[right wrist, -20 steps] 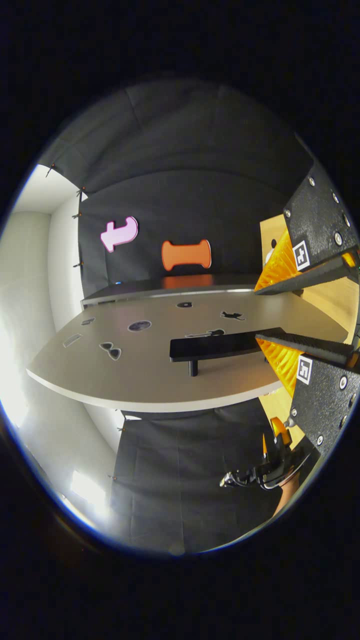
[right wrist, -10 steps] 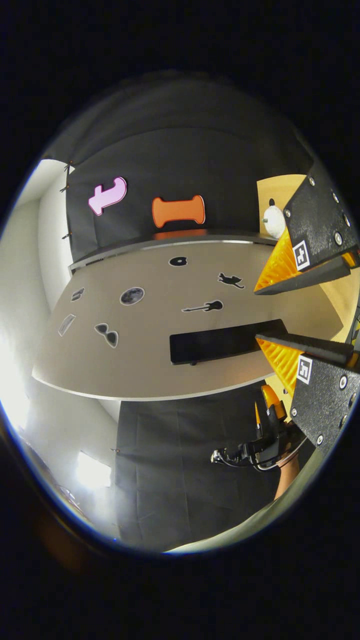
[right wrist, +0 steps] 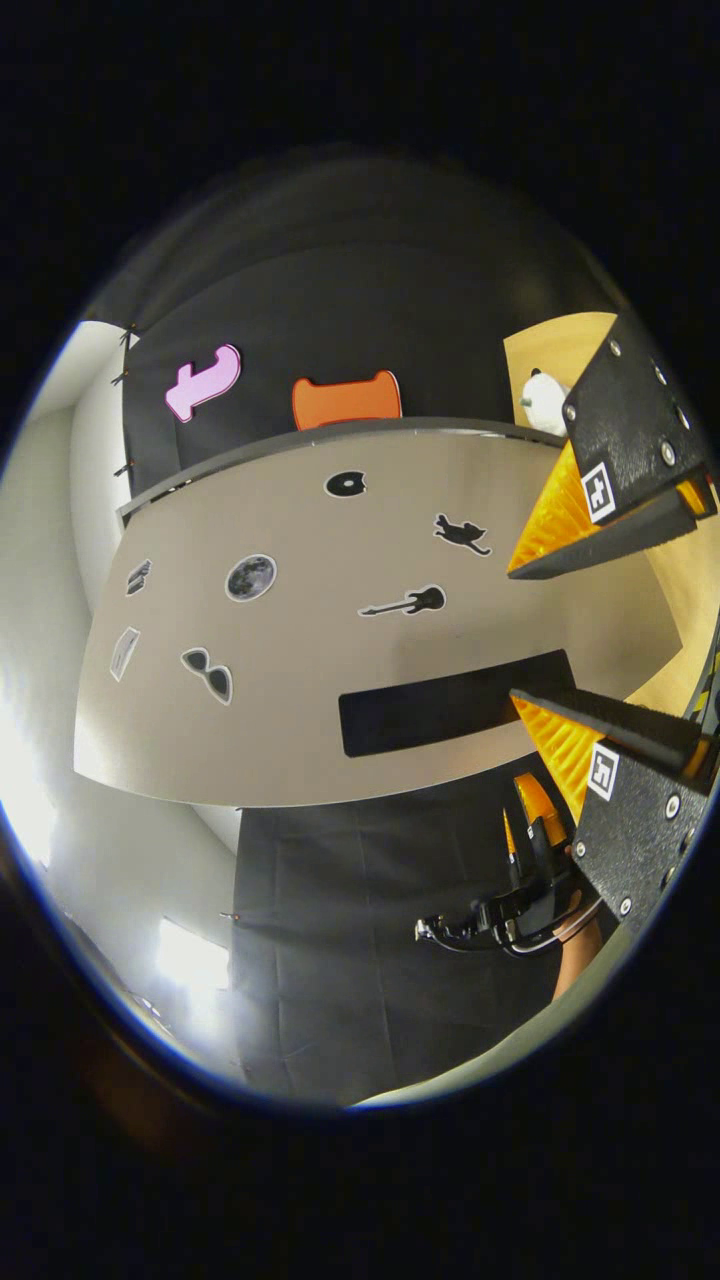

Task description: Open the cabinet door with the right hand, grasp the bottle in the cabinet with the left hand and place it on the coaster, then close the cabinet door with the right hand.

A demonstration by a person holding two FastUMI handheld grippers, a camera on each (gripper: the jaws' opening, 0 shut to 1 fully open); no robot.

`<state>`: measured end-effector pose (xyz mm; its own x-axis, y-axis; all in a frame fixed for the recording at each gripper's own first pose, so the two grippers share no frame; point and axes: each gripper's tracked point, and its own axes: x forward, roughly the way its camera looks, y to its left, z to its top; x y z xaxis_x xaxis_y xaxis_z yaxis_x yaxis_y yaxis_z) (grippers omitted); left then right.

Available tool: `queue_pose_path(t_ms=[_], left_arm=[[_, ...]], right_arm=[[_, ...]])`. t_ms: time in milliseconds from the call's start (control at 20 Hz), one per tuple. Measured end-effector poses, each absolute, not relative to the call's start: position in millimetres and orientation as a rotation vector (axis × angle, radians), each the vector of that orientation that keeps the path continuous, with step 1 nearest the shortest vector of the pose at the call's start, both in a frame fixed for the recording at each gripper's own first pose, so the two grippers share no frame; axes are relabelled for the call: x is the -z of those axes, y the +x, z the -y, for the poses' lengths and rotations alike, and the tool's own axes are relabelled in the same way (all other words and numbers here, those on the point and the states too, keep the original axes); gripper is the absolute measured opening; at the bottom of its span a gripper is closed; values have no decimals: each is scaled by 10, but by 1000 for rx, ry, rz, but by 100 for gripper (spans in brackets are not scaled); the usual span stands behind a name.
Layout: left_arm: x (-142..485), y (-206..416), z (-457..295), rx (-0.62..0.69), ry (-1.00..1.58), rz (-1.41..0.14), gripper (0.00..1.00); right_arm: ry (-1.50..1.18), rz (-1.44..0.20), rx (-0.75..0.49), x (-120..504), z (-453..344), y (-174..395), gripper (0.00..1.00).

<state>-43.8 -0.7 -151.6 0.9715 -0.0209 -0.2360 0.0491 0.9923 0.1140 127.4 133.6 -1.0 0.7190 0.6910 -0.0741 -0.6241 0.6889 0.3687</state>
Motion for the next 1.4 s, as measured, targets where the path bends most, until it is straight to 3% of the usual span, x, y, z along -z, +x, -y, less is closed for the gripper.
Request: queue_pose_path(t_ms=[50,150,200,300,350,400,450,550,1400], left_arm=[[1502,-418,-67,31,118,-236,95],[1494,-404,-219,18,117,-232,96],[1475,-404,-297,11,116,-228,95],[1468,-417,-491,-9,118,-227,96],[1469,-420,-589,-23,119,-226,96],[1471,-416,-684,-38,119,-226,95],[1470,-426,-778,-52,116,-224,95],[1465,-434,-965,-83,119,-224,95],[1449,-243,-1372,-144,122,-205,94]], right_arm=[[350,-229,-748,40,-1367,1328,70],[392,-246,-754,75,-1464,1409,90],[405,-250,-753,69,-1510,1450,84],[413,-244,-733,56,-1556,1601,99],[420,-246,-718,50,-1554,1679,100],[435,-248,-704,32,-1561,1746,94],[459,-251,-701,10,-1576,1790,100],[489,-253,-697,-12,-1554,1833,94],[443,-247,-639,-161,-1895,2047,94]])
